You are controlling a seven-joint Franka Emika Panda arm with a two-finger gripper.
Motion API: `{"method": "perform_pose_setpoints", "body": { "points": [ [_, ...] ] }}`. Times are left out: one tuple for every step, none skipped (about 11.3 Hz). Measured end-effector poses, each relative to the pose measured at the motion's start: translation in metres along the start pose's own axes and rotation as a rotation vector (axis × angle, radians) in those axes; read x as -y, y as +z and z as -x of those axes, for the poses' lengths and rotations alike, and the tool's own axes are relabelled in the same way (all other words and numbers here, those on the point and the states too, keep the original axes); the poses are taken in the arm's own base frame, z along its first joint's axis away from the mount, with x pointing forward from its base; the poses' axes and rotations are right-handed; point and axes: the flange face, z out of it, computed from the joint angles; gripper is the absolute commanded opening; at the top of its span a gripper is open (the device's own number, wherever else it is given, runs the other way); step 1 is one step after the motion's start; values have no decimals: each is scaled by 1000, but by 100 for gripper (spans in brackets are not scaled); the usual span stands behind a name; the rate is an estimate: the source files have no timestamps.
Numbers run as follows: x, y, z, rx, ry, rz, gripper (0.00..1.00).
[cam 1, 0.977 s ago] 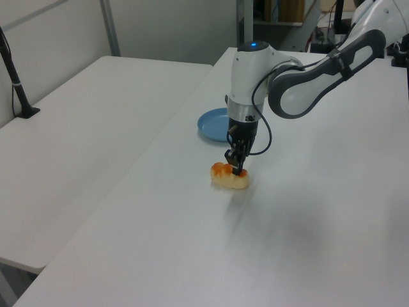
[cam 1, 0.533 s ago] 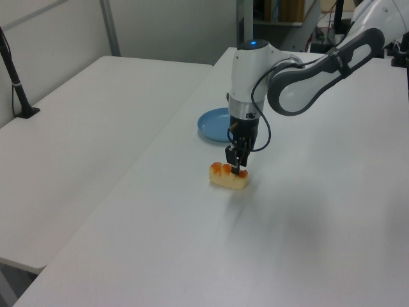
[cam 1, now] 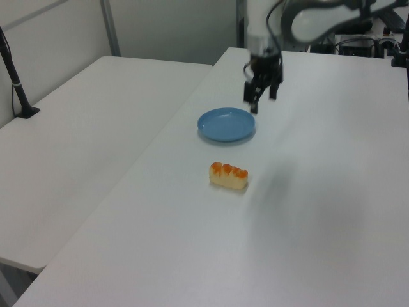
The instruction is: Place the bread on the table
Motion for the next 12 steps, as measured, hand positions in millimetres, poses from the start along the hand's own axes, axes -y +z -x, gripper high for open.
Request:
{"method": "perform_pose_setpoints", "body": {
  "points": [
    [-33, -31, 1, -4, 38, 20, 100],
    [-66, -57, 5, -4, 53, 41, 100],
    [-96, -78, 9, -7, 49, 57, 100],
    [-125, -95, 11, -11, 38, 68, 100],
    [-155, -109, 13, -18, 24, 75, 100],
    [-183, -122, 15, -28, -2, 78, 100],
    [-208, -130, 17, -34, -37, 76, 100],
    [-225, -134, 18, -35, -87, 71, 100],
    [-233, -133, 17, -30, -143, 61, 100],
    [-234, -131, 17, -23, -188, 36, 100],
    [-230, -130, 17, -20, -217, 9, 100],
    [-224, -130, 17, -26, -236, -17, 100]
  ]
}}
